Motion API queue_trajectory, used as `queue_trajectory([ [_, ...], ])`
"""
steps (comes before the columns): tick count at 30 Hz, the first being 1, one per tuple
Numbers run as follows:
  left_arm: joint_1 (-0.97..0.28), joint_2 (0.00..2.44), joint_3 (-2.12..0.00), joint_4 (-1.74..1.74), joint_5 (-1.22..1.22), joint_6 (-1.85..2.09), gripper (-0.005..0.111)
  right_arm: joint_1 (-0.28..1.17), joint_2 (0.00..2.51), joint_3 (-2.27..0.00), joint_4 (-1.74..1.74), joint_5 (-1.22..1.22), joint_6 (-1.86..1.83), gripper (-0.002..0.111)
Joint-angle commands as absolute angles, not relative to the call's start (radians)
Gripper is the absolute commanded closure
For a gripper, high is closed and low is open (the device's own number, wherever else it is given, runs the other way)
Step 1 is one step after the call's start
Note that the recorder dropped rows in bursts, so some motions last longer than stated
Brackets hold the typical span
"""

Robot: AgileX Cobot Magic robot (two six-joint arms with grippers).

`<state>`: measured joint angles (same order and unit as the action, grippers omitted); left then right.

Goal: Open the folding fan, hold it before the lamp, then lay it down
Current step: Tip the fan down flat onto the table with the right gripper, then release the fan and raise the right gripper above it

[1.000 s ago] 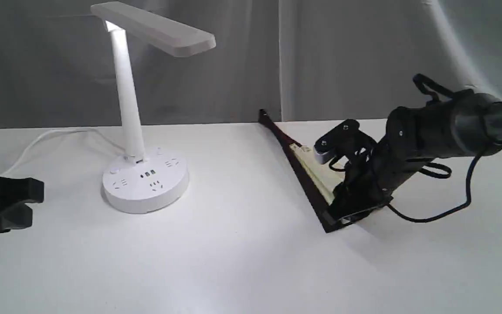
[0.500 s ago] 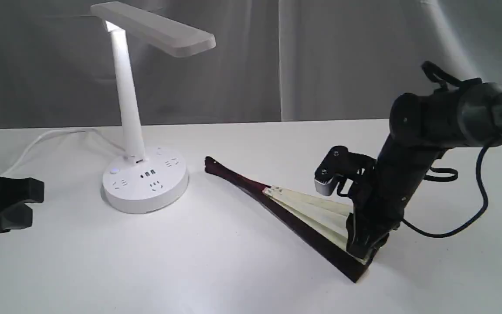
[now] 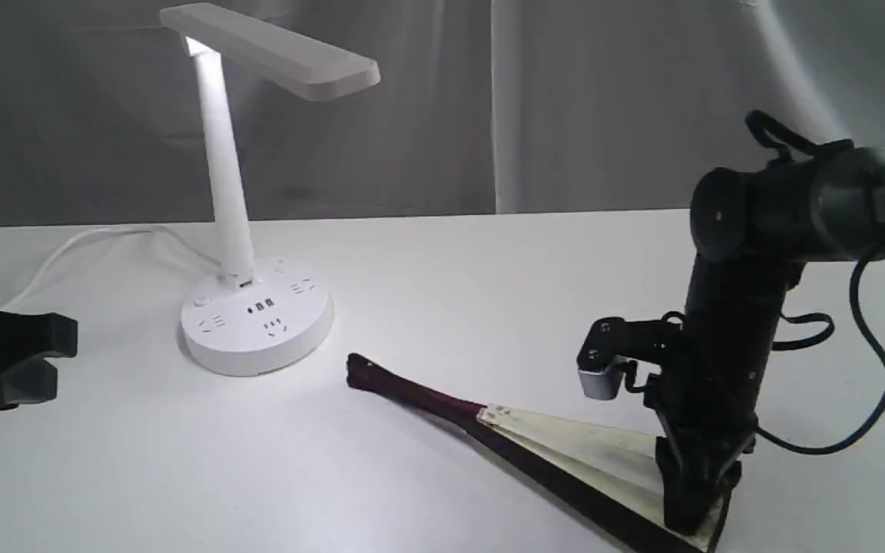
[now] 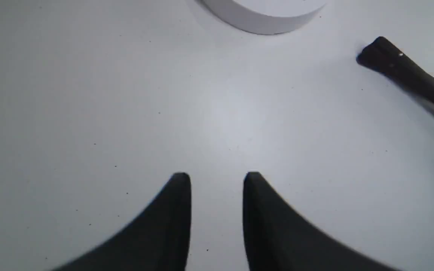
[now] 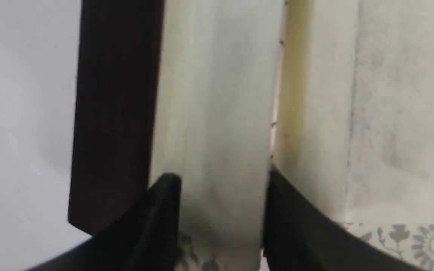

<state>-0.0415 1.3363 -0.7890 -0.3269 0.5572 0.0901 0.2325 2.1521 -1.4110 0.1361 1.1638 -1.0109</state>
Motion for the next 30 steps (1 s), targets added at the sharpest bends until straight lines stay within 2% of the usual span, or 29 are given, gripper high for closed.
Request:
queue_trajectory([
  [1, -0.038, 1.337, -0.796, -0.334, 0.546, 0.091, 0.081, 0.230, 2.166, -1.393, -0.027, 1.105, -0.997, 0.080],
  [9, -0.038, 1.337, -0.796, -0.334, 0.546, 0.091, 0.081, 0.230, 2.168, -1.393, -0.351, 0.955, -0.923, 0.080],
  [12, -0.038, 1.337, -0.796, -0.334, 0.544, 0.091, 0.081, 0.230, 2.168, -1.393, -0.404, 0.898, -0.867, 0.074],
  [21, -0.038, 1.337, -0.796, -0.334, 0.535, 0.091, 0.081, 0.232, 2.151, -1.393, -0.391, 0.815, -0.827, 0.048],
  [30, -0.038, 1.337, -0.796, -0.372, 0.537, 0.091, 0.081, 0.230, 2.031, -1.393, -0.282, 0.785, -0.877, 0.046],
])
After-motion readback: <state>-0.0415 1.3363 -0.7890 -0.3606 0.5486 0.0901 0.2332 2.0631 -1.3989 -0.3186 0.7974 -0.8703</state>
